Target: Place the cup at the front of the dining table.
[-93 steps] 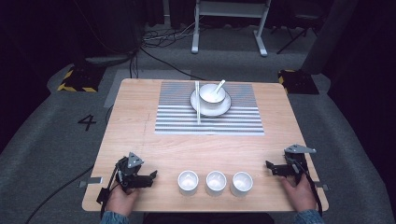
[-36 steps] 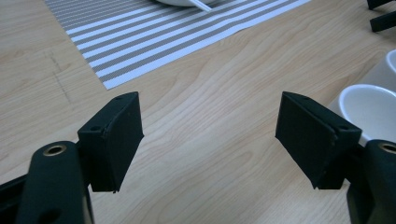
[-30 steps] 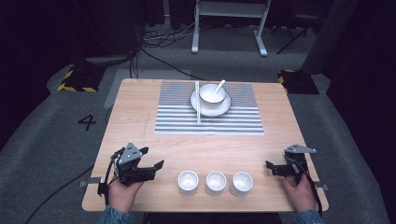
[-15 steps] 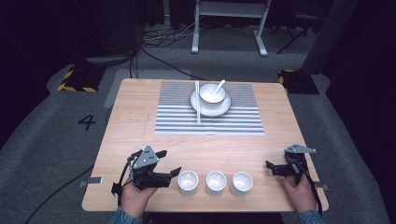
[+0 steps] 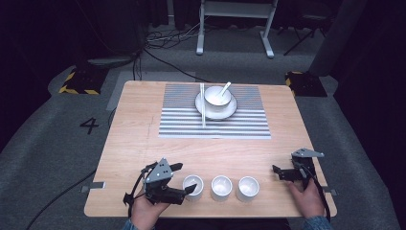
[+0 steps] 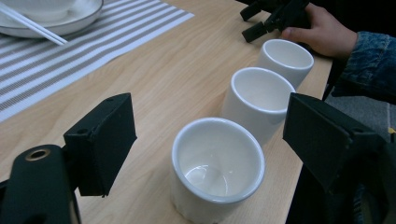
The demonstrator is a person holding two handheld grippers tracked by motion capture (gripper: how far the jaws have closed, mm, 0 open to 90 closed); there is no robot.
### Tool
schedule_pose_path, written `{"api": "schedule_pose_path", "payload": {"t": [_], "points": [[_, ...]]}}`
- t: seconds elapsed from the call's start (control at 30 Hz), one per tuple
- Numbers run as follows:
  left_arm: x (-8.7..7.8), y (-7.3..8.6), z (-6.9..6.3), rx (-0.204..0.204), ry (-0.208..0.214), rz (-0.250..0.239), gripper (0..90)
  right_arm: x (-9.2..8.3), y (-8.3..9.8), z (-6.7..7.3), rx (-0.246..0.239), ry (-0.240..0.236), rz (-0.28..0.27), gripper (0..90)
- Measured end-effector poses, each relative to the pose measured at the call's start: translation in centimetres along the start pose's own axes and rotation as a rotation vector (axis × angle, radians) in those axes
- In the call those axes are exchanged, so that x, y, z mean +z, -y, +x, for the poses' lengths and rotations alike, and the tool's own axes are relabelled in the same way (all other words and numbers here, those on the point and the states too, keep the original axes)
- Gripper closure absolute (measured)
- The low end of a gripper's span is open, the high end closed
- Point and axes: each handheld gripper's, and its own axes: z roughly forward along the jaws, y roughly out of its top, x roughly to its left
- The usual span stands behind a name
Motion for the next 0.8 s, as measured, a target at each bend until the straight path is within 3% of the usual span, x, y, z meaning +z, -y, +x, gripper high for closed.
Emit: {"api": "schedule_pose_path", "payload": {"t": [0.1,0.23,0.53,0.73,0.8], "points": [[0.4,0.3,-0.1,-0.009,0.004,0.003,15.9,0.0,0.0,0.0,0.000,0.000,0.000,1.1],[1.4,0.9,-0.5,-0.022,-0.053,0.002,14.7,0.0,0.0,0.0,0.000,0.000,0.000,1.0],[3.2,1.8,-1.1,-0.008,-0.042,0.032,15.3,0.0,0.0,0.0,0.000,0.000,0.000,1.0],[4.5,2.6,-1.1,-0.005,-0.022,0.127,15.3,0.0,0.0,0.0,0.000,0.000,0.000,1.0],[4.8,2.8,-1.0,-0.005,-0.018,0.138,15.7,0.0,0.0,0.0,0.000,0.000,0.000,1.1]]}}
